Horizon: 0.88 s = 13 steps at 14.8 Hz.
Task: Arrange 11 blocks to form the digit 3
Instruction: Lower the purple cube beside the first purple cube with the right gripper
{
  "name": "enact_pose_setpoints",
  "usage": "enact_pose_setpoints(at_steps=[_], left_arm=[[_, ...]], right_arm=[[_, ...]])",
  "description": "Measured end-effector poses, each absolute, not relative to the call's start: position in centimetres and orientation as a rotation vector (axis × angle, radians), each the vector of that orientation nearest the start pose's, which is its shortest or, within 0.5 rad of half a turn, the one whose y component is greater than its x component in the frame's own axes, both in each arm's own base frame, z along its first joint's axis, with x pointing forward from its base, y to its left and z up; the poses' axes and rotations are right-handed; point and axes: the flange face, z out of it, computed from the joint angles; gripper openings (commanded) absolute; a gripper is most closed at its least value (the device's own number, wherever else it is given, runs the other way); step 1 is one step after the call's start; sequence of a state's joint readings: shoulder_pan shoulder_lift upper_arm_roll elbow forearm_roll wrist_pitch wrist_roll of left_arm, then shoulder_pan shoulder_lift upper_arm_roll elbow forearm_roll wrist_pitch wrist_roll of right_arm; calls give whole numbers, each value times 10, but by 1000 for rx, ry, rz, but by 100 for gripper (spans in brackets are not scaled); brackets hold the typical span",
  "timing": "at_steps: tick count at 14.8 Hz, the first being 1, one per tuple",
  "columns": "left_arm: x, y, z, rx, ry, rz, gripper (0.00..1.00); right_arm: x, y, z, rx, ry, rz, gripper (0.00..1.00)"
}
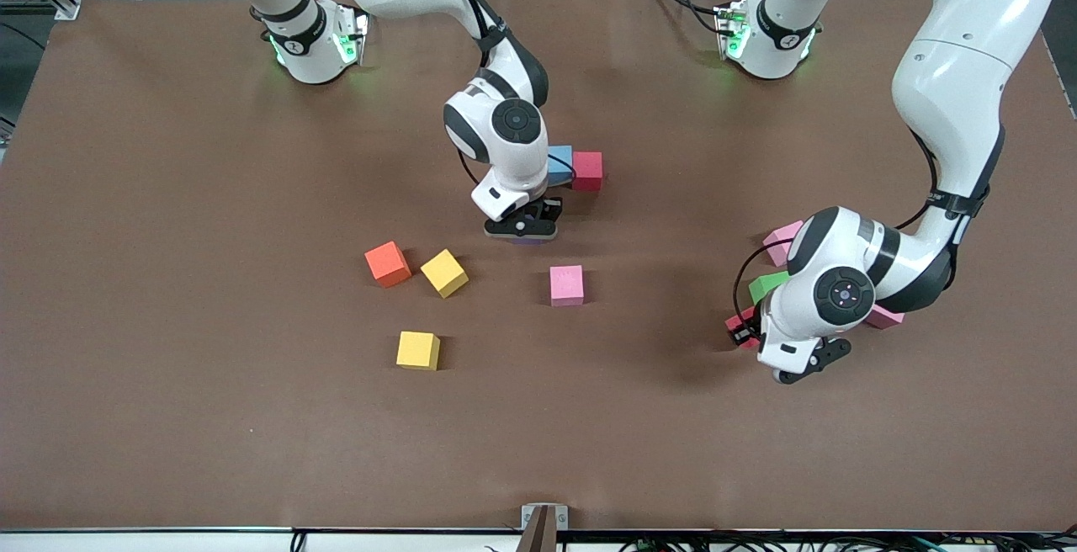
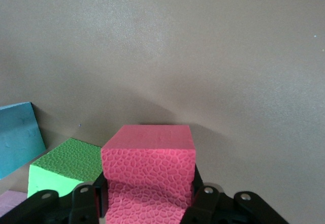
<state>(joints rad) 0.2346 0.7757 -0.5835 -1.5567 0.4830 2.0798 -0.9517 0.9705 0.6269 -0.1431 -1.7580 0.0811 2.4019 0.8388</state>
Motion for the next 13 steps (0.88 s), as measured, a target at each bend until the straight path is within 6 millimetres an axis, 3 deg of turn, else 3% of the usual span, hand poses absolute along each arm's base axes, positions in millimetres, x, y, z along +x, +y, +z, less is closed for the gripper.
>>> enact_pose_setpoints(at_steps=[13], left_arm=[[671,-156,234,-2997,-690,125,38]], right_arm=[[442,499,220,-3139,-19,-69,5]])
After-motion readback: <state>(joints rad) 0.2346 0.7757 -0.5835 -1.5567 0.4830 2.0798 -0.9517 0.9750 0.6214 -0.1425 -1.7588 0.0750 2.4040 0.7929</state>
